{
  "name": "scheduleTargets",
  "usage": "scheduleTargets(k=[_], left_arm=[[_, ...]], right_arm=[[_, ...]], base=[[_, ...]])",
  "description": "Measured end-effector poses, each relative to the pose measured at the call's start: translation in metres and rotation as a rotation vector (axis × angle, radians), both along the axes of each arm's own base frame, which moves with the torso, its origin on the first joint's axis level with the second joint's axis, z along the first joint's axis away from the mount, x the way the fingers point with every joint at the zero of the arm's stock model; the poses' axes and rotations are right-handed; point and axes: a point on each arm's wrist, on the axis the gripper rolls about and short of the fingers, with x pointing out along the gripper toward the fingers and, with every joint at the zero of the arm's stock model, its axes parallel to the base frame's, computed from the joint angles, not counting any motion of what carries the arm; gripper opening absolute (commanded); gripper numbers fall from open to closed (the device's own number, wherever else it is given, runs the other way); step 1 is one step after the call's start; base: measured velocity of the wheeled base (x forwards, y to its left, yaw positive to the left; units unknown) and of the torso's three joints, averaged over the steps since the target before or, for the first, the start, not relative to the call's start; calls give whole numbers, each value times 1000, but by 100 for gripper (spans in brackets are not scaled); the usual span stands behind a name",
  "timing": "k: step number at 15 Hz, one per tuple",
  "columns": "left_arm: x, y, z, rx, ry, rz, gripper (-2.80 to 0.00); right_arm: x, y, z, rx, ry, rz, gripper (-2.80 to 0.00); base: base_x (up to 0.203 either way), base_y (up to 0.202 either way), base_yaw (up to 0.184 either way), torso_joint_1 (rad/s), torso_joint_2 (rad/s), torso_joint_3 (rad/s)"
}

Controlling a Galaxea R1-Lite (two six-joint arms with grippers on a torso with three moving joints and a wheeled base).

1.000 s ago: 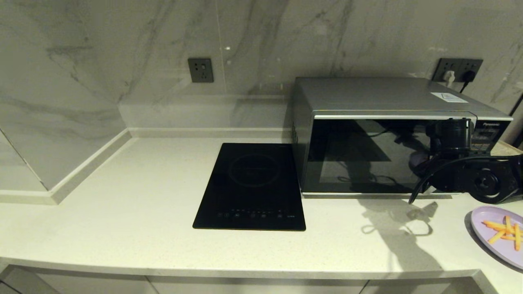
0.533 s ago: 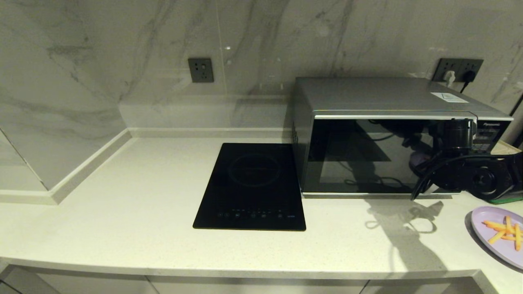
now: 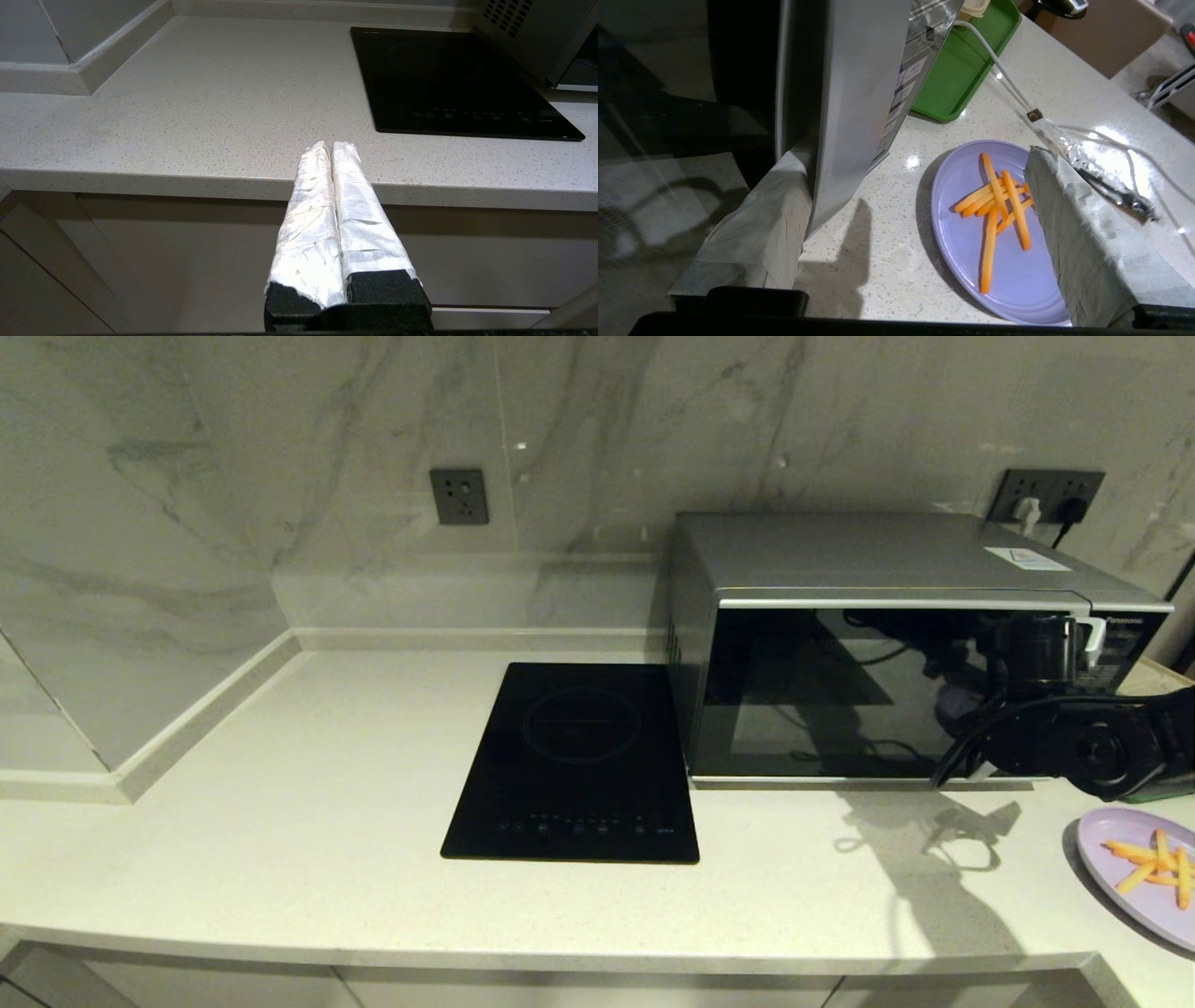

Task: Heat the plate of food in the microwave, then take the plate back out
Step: Open the microwave oven

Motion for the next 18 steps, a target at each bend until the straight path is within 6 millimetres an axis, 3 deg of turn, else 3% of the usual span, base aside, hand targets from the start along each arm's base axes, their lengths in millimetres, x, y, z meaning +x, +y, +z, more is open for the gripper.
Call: scheduleTargets(k=[8,14,18], left_arm=[[0,0,0,0,0,0,-280],[0,0,0,0,0,0,-280],[0,0,0,0,0,0,-280]], right_arm=[[-8,-2,-7,25,-23,-31,0],[-48,-7,8,31,-25,-47,0],[-52,-6,8,50,-28,-9,0]], base=[[0,0,0,0,0,0],[0,0,0,0,0,0],[0,0,0,0,0,0]])
